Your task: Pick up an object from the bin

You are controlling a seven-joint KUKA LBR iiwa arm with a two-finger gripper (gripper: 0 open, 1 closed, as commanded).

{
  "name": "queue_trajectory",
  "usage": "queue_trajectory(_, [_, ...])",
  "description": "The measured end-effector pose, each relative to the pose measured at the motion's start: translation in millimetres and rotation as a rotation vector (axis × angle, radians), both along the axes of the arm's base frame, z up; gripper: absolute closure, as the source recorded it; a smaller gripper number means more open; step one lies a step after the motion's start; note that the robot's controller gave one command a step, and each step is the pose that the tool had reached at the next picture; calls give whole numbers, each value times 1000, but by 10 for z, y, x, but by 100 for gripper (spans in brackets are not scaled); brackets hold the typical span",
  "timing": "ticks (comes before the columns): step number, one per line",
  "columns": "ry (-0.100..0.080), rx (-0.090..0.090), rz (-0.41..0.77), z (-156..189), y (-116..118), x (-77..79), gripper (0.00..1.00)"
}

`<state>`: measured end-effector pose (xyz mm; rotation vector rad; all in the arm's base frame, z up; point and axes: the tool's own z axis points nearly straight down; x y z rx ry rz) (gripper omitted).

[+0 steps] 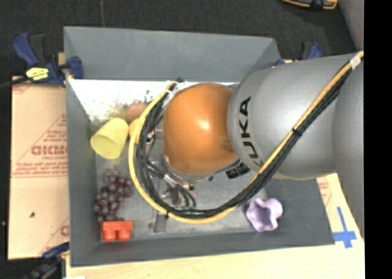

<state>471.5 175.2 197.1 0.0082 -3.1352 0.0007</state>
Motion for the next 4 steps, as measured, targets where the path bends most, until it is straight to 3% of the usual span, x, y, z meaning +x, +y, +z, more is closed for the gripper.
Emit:
queue_trajectory(1, [-8,2,-7,44,-11,20,0])
queue_trajectory(2, [-17,5,492,-1192,395,665,0])
queue_trajectory(3, [-12,4,276,-408,463,865,0])
queue_trajectory(4, [-14,7,495,-1163,407,701,0])
